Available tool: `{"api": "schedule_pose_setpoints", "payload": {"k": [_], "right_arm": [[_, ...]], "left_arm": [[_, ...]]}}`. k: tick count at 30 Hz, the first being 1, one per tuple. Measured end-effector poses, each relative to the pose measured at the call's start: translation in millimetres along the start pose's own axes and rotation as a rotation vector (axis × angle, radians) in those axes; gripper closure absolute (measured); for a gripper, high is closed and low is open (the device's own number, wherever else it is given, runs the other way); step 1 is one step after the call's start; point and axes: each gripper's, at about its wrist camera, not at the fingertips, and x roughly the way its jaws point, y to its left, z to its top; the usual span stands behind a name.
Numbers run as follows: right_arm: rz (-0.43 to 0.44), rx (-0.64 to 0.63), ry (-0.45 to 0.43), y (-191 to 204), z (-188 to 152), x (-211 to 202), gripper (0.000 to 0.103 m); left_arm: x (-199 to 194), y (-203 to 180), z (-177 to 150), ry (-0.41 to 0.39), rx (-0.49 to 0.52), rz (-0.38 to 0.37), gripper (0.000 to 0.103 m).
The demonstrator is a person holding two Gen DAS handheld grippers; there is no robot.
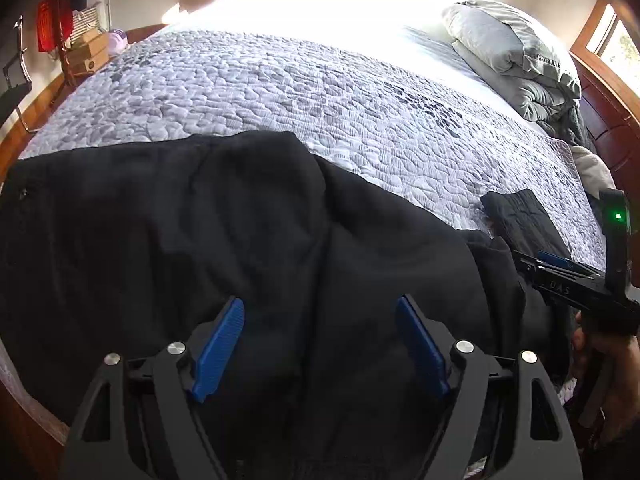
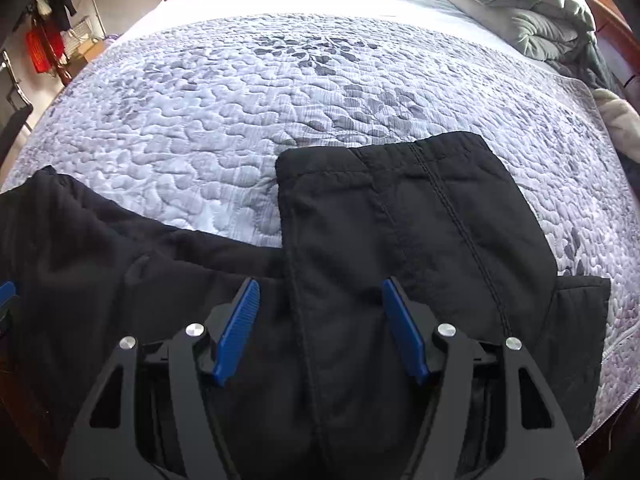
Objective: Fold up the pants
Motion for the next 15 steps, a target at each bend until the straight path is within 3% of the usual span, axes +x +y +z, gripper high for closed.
{"api": "schedule_pose_setpoints", "payload": {"k": [1, 2, 3, 6, 8, 15], "right_arm": [[-0.032, 0.001, 0.000, -0.7, 1.5, 1.8, 0.047], [-0.047, 0.006, -0.001, -2.0, 2.0, 1.6, 0.060], [-0.037, 0.018, -0.004, -5.4, 2.2, 0.3, 0.073], [0.022, 0.083, -0.024, -22.0, 1.3, -8.9, 0.097], [0.053, 0.120, -0.075, -35.0, -0.7, -24.8, 0.098], [0.305, 0.366, -0.322, -121.5, -30.4, -98.4, 0.099]], "left_arm": [[1.9, -2.3, -1.5, 0.000, 0.004, 0.007, 0.021], [4.5, -4.7, -2.1, 0.002, 0.012, 0.011, 0.019], [5.7, -5.3, -2.7, 0.003, 0.020, 0.013, 0.017], [9.5, -10.6, -7.4, 0.003, 0.052, 0.034, 0.015], [10.9, -13.1, -9.8, 0.006, 0.070, 0.046, 0.015], [0.6, -14.9, -20.9, -0.018, 0.021, 0.029, 0.015]]}}
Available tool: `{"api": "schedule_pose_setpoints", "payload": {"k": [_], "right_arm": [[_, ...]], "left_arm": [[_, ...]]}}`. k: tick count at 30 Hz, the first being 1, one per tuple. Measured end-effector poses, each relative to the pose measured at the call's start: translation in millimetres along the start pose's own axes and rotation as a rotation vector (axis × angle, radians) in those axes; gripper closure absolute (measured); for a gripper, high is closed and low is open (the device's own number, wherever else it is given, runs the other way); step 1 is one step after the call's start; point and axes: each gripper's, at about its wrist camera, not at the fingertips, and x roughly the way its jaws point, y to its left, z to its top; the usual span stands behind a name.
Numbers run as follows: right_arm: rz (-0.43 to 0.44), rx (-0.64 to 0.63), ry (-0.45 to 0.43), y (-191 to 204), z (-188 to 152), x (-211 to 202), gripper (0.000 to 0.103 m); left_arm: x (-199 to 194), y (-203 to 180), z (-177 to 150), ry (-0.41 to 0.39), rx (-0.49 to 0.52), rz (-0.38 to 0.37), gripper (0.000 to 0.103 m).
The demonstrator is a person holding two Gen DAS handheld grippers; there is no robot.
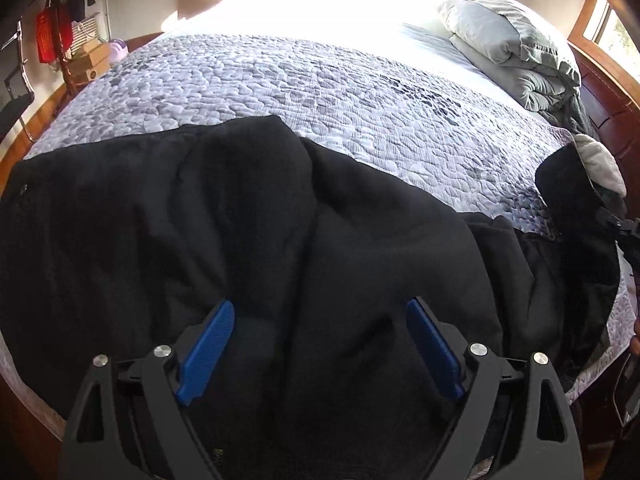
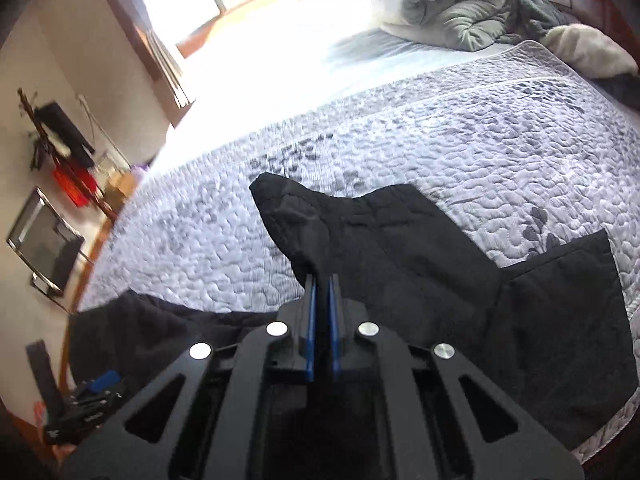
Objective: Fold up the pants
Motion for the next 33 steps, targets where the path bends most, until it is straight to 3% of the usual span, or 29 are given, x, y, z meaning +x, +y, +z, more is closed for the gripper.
{"api": "schedule_pose_setpoints", "payload": {"k": [3, 6, 13, 16, 18, 21, 23, 26, 27, 31, 33], "right_arm": [[0.019, 0.138, -0.099, -47.5, -4.2, -40.5, 0.099], [-0.023, 0.253, -0.145, -95.3, -19.8, -63.7, 0.098], [-0.167, 0.411, -0.075, -161.8, -75.2, -70.9, 0.090], [-0.198, 0.436, -0.034, -176.1, -93.3, -68.9, 0.076], [-0.176, 0.482, -0.039, -186.1, -100.8, -73.0, 0.052], [-0.128, 0.532, -0.056, -199.3, -103.7, -80.3, 0.046], [-0.108, 0.566, -0.067, -209.4, -103.5, -82.1, 0.050], [-0.158, 0.559, -0.038, -217.9, -103.3, -78.2, 0.086], [-0.152, 0.554, -0.036, -219.4, -102.3, -77.2, 0.091], [-0.154, 0.481, -0.077, -214.5, -86.5, -84.5, 0.093], [-0.216, 0.486, -0.024, -220.8, -84.4, -78.3, 0.093]], "left_arm": [[-6.9, -3.9, -9.4, -0.013, -0.013, 0.002, 0.015], [-12.1, -11.3, -16.9, -0.027, -0.012, 0.012, 0.015], [-6.7, -34.2, -28.8, -0.021, 0.028, 0.041, 0.015], [-5.9, -42.4, -32.3, -0.026, 0.063, 0.071, 0.014], [-8.4, -44.2, -33.4, -0.032, 0.070, 0.076, 0.014], [-14.7, -43.7, -34.0, -0.038, 0.058, 0.061, 0.014], [-19.6, -43.4, -36.5, -0.042, 0.049, 0.051, 0.014], [-23.2, -44.2, -43.6, -0.040, 0.042, 0.041, 0.014], [-22.1, -44.4, -45.6, -0.038, 0.041, 0.042, 0.014], [-10.5, -50.9, -52.3, -0.024, 0.050, 0.058, 0.012], [-5.2, -56.8, -52.6, -0.026, 0.065, 0.070, 0.011]]}}
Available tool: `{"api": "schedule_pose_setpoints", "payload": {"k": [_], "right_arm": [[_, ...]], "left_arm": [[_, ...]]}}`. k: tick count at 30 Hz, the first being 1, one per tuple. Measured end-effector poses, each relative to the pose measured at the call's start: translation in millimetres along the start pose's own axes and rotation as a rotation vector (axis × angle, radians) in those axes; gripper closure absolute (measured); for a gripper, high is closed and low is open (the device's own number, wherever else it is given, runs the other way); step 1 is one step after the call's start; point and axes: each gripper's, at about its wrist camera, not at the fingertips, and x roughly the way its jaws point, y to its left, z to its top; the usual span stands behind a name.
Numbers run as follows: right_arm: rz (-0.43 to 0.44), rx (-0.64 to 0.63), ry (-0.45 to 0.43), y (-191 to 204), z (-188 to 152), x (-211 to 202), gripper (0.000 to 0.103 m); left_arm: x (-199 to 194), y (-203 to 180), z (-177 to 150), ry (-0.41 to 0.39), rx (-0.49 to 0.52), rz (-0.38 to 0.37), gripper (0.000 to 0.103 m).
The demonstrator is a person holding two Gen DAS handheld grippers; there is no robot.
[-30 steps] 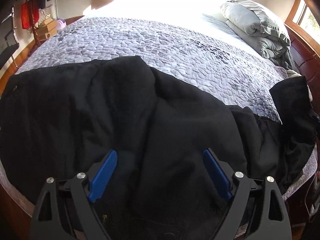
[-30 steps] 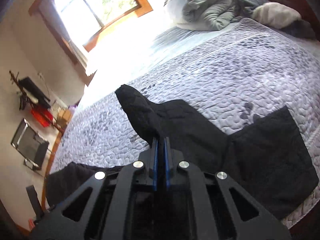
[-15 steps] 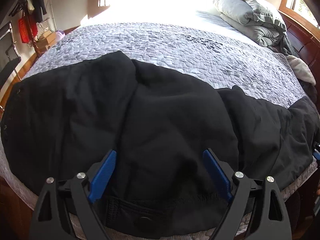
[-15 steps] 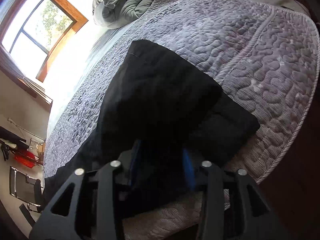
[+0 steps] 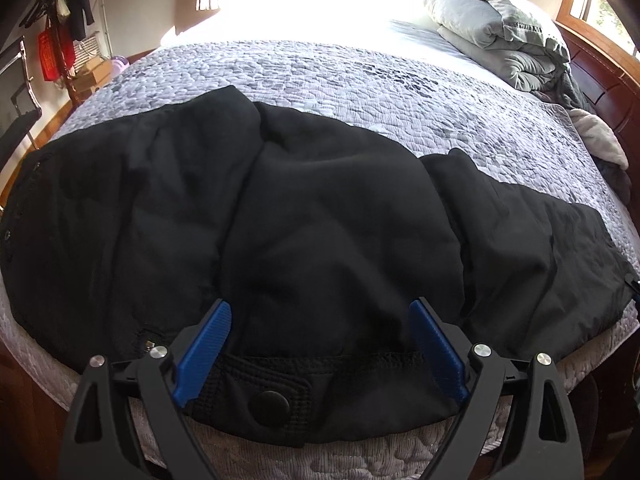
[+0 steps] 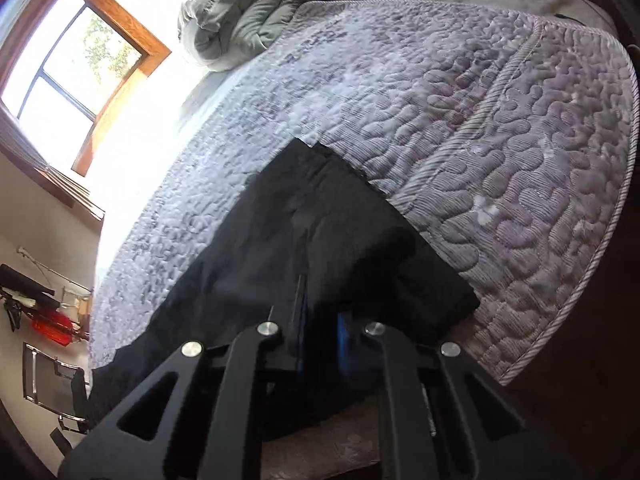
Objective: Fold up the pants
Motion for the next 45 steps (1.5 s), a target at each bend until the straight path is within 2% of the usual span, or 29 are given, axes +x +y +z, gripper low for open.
{"api": "schedule_pose_setpoints", "payload": {"k": [3, 5, 10, 11, 13, 14, 15, 21, 27, 28, 32, 34, 35, 38, 40, 43, 45], "right_arm": [[-0.069, -0.003, 0.067, -8.3, -7.8, 15.5, 0.090], [-0.099, -0.040, 0.060, -6.3, -12.3, 14.8, 0.089], [-0.142, -0.094, 0.067, 7.3, -15.0, 5.5, 0.072], [-0.120, -0.090, 0.074, 7.9, -15.9, 4.6, 0.064], [-0.092, -0.075, 0.083, 7.2, -16.6, 5.5, 0.073], [-0.109, -0.082, 0.083, 7.7, -17.7, 5.1, 0.091], [-0.118, -0.090, 0.081, 7.2, -18.9, 4.3, 0.093], [-0.191, -0.128, 0.107, 5.6, -27.3, 8.5, 0.093], [-0.211, -0.162, 0.111, 5.7, -28.5, 15.8, 0.091], [-0.211, -0.165, 0.108, 6.8, -28.8, 13.2, 0.089], [-0.218, -0.171, 0.107, 16.6, -36.3, -1.2, 0.068], [-0.231, -0.206, 0.116, 26.9, -43.9, -6.1, 0.066], [-0.229, -0.212, 0.125, 30.8, -48.1, -7.6, 0.063], [-0.164, -0.202, 0.182, 43.2, -63.6, -11.0, 0.062], [-0.123, -0.249, 0.216, 59.9, -78.9, -14.0, 0.062], [-0.042, -0.338, 0.225, 92.7, -96.1, -20.4, 0.062], [0.047, -0.384, 0.207, 115.8, -100.9, -24.2, 0.062]], "left_arm": [[4.0, -8.4, -0.1, -0.003, 0.026, 0.018, 0.009], [5.1, -9.5, -0.6, -0.003, 0.030, 0.024, 0.009], [-4.7, -5.7, 3.1, -0.001, 0.001, -0.011, 0.009], [-9.1, -4.8, 4.9, -0.008, -0.013, -0.025, 0.009], [-16.6, -7.4, 8.3, -0.018, -0.027, -0.049, 0.009], [-19.9, -11.5, 10.0, -0.022, -0.027, -0.062, 0.009], [-22.5, -16.9, 11.7, -0.028, -0.022, -0.076, 0.009], [-14.5, -62.2, 16.3, -0.026, 0.097, -0.083, 0.009], [5.5, -69.3, 14.7, 0.032, 0.084, -0.105, 0.009], [4.3, -67.7, 13.7, 0.030, 0.075, -0.108, 0.009], [-4.0, -64.5, 12.0, 0.012, 0.040, -0.128, 0.009], [-6.0, -66.7, 11.3, 0.013, 0.035, -0.128, 0.009], [-6.3, -68.3, 10.6, 0.023, 0.031, -0.130, 0.009], [-7.4, -73.0, 6.8, 0.048, 0.014, -0.152, 0.009], [-9.3, -77.4, 3.0, 0.051, 0.009, -0.163, 0.009], [-9.3, -86.1, -1.2, 0.050, 0.043, -0.155, 0.009], [-5.7, -89.7, -3.1, 0.059, 0.065, -0.137, 0.009]]}}
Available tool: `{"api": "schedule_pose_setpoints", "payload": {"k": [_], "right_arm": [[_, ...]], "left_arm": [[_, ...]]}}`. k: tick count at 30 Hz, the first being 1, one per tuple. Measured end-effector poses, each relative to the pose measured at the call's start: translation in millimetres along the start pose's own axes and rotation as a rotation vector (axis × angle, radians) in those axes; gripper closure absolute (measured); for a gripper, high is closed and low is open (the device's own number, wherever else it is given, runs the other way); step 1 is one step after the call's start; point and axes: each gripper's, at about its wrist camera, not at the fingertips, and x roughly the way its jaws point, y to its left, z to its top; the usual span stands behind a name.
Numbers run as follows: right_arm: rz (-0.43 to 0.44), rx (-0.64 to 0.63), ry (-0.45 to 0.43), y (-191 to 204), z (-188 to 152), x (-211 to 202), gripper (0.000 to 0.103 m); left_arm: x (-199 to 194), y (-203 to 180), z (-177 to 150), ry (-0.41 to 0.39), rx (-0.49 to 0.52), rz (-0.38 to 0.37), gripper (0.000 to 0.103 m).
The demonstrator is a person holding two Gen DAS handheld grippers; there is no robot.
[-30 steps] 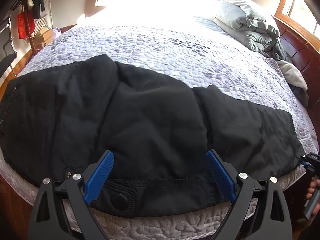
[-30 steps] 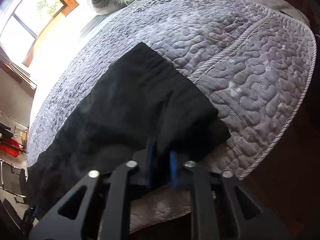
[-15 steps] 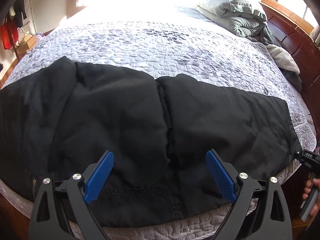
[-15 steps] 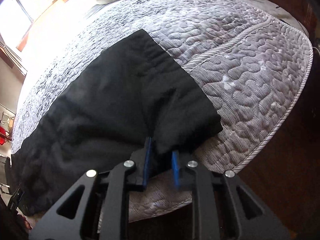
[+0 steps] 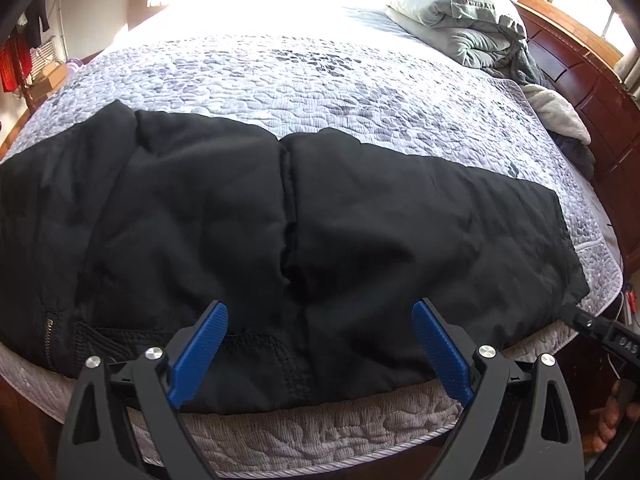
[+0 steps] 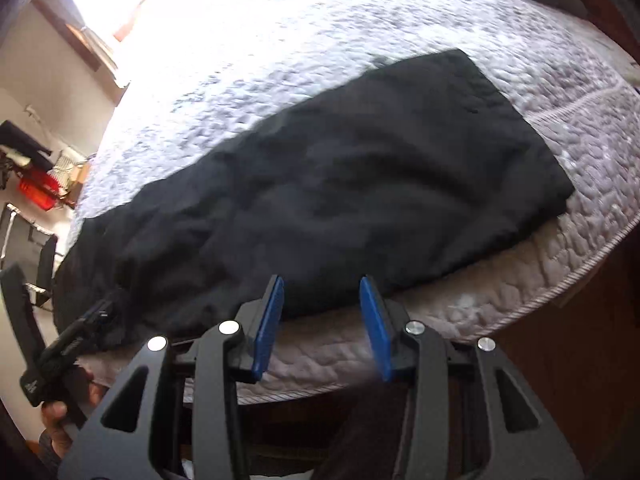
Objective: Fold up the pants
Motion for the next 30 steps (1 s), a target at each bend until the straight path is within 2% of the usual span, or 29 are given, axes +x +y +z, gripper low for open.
{"api": "schedule_pose_setpoints", "payload": {"k": [2, 4, 7, 8, 10, 14, 15, 19, 22, 25, 30], "right_arm": [[0.043, -0.062, -0.010, 18.9, 5.4, 6.3, 0.061], [0.029, -0.082, -0.001, 26.1, 11.1, 20.4, 0.061], [-0.011, -0.078, 0.059, 24.5, 10.9, 48.2, 0.062], [-0.032, -0.082, 0.079, 22.0, 9.1, 56.6, 0.068], [-0.030, -0.081, 0.088, 18.0, 6.4, 65.6, 0.070], [0.009, -0.041, 0.079, 12.4, 8.6, 53.0, 0.068], [0.016, -0.028, 0.073, 8.4, 8.6, 45.8, 0.063], [0.056, 0.077, 0.081, -21.0, 2.6, 15.6, 0.060], [0.061, 0.161, 0.118, -52.3, -4.7, 4.2, 0.050], [0.018, 0.207, 0.129, -76.1, -13.0, -0.5, 0.050], [0.065, 0.335, 0.104, -108.5, -9.0, 10.6, 0.050]], "left_arm": [[4.4, 1.3, -1.0, 0.006, 0.001, 0.009, 0.009], [9.0, 4.3, -0.7, 0.008, -0.004, 0.021, 0.009], [15.7, 10.1, 1.5, 0.012, -0.015, 0.035, 0.009], [18.1, 11.9, 2.2, 0.010, -0.018, 0.037, 0.009], [22.5, 12.6, 2.9, 0.009, -0.012, 0.044, 0.008], [23.8, 11.9, 3.0, 0.005, 0.012, 0.054, 0.008], [21.4, 13.4, 2.3, 0.006, 0.011, 0.046, 0.008], [8.7, 21.9, -0.9, -0.002, -0.041, 0.020, 0.008], [1.3, 25.0, -5.0, -0.020, -0.064, 0.002, 0.008], [2.1, 22.9, -6.6, -0.024, -0.044, 0.021, 0.008], [8.4, 24.8, -6.6, -0.018, -0.045, 0.030, 0.008]]}}
